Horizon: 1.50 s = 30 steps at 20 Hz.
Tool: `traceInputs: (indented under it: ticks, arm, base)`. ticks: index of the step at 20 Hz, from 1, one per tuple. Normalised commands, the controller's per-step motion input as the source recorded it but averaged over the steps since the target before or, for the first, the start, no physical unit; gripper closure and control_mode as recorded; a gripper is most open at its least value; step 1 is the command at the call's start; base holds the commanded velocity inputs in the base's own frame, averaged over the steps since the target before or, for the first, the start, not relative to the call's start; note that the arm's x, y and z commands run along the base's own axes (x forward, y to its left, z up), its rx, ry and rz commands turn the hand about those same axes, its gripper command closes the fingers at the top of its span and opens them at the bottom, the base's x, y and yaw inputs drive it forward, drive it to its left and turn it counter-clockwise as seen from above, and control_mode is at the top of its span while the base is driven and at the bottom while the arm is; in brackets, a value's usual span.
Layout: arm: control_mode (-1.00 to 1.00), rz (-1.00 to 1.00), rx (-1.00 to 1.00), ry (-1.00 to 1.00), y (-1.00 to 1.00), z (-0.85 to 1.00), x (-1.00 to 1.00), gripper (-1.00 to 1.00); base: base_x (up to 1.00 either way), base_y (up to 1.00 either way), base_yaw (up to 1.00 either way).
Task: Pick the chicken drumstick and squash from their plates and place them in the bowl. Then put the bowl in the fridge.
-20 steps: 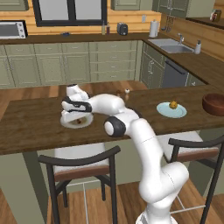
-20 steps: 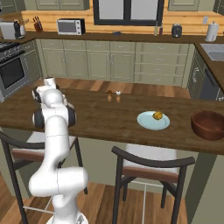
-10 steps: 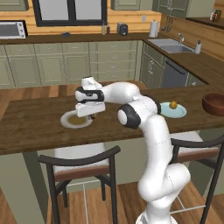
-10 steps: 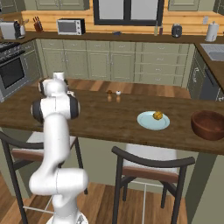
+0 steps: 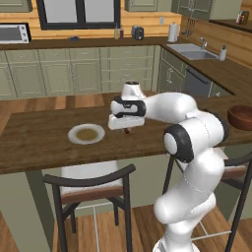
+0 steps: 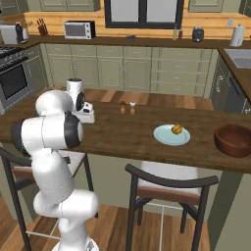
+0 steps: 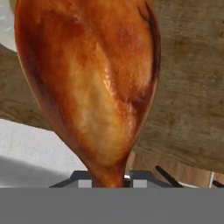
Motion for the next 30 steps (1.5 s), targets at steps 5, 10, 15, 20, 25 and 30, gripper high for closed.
traceInputs:
  ticks: [5, 10, 15, 20, 25, 30]
  arm:
    - [-1.00, -0.16, 0.01, -0.05, -0.26, 0.82, -0.93, 1.00]
    - [-1.00, -0.19, 0.00, 0.00, 0.00, 1.00, -0.70, 1.00]
    - [-1.00, -0.15, 0.00, 0.00, -0.07, 0.90, -0.75, 1.00]
    - [-1.00, -0.12, 0.00, -0.03, -0.48, 0.36, -0.99, 1.00]
    - [-1.00, -0.07, 0.00, 0.00, -0.35, 0.14, -0.81, 1.00]
    - [-1.00, 0.00, -0.07, 0.00, -0.20, 0.03, -0.45, 1.00]
  base:
    - [0.00, 0.00, 0.00]
    - [0.00, 0.00, 0.00]
    - [0.00, 0.00, 0.00]
    - [0.00, 0.00, 0.00]
    - [0.00, 0.00, 0.00]
    - [0.00, 0.00, 0.00]
